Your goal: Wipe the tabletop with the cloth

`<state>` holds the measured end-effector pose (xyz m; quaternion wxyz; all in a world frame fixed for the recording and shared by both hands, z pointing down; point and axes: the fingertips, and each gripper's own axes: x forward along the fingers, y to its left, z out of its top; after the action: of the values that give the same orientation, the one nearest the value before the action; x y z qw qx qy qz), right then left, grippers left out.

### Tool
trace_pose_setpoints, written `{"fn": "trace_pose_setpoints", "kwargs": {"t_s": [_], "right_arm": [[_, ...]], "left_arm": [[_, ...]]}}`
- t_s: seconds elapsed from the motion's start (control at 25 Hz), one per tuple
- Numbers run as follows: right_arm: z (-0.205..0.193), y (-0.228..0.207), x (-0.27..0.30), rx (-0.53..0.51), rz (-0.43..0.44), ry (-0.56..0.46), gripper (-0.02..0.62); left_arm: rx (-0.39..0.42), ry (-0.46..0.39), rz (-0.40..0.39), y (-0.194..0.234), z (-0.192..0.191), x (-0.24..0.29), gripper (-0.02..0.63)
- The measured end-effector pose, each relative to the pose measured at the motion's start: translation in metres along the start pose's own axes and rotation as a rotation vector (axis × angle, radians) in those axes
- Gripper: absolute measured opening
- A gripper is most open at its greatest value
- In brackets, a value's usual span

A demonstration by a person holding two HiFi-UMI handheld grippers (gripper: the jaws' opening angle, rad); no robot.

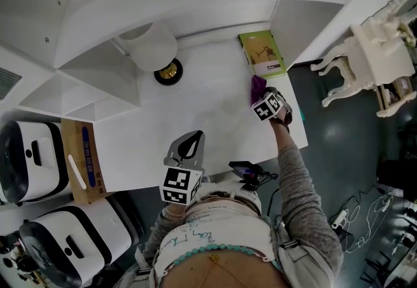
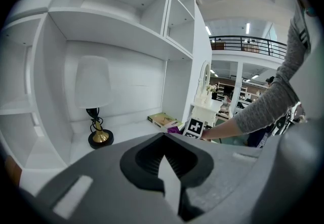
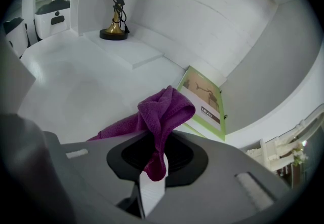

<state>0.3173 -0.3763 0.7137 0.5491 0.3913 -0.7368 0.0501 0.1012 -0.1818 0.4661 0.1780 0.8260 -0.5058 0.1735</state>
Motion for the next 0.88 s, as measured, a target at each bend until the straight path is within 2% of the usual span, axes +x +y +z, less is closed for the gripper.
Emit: {"fn": "trace_pose_setpoints", "kwargs": {"t_s": [0.88], "right_arm": [[-0.052, -0.052, 0.0, 0.068, -0.07, 0.082, 0.084]], "left_arm": [[0.008, 0.024, -0.036, -0.005, 0.001, 0.012, 0.002]]}}
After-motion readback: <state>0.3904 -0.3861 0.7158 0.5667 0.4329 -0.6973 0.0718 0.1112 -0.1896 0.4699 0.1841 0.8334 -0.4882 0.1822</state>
